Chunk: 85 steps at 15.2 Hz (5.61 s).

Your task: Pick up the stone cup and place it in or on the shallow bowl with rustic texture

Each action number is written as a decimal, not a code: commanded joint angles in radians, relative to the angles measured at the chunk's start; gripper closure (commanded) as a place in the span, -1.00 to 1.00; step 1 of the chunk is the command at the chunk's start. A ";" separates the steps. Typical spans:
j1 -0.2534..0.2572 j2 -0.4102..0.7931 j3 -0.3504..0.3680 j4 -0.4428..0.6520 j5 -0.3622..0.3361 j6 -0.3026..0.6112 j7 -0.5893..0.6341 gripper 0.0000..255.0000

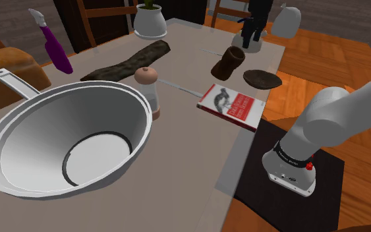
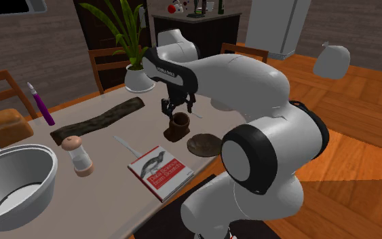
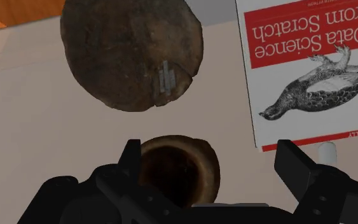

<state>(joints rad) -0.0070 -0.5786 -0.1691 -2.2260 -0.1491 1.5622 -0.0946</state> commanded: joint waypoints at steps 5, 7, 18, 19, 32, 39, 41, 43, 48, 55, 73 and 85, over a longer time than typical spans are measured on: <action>-0.005 0.206 -0.127 0.132 -0.001 0.071 -0.190 -1.00; -0.006 0.237 -0.144 0.141 0.003 0.091 -0.218 -1.00; -0.011 0.228 -0.151 0.046 -0.004 0.178 -0.214 -1.00; -0.011 0.228 -0.151 0.046 -0.004 0.178 -0.214 -1.00; -0.011 0.228 -0.151 0.046 -0.004 0.178 -0.214 1.00; -0.008 0.226 -0.144 0.138 0.000 0.084 -0.218 1.00; -0.007 0.227 -0.142 0.166 0.002 0.057 -0.220 1.00; -0.006 0.230 -0.140 0.195 0.003 0.031 -0.222 1.00; -0.004 0.239 -0.137 0.271 0.008 -0.036 -0.227 1.00; -0.001 0.263 -0.134 0.388 0.014 -0.130 -0.236 1.00; -0.083 -0.117 -0.157 0.262 -0.121 -0.360 -0.352 1.00; -0.096 -0.195 -0.175 0.045 -0.142 -0.220 -0.328 1.00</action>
<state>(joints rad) -0.1022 -0.7688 -0.3402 -2.1614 -0.2884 1.3256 -0.4236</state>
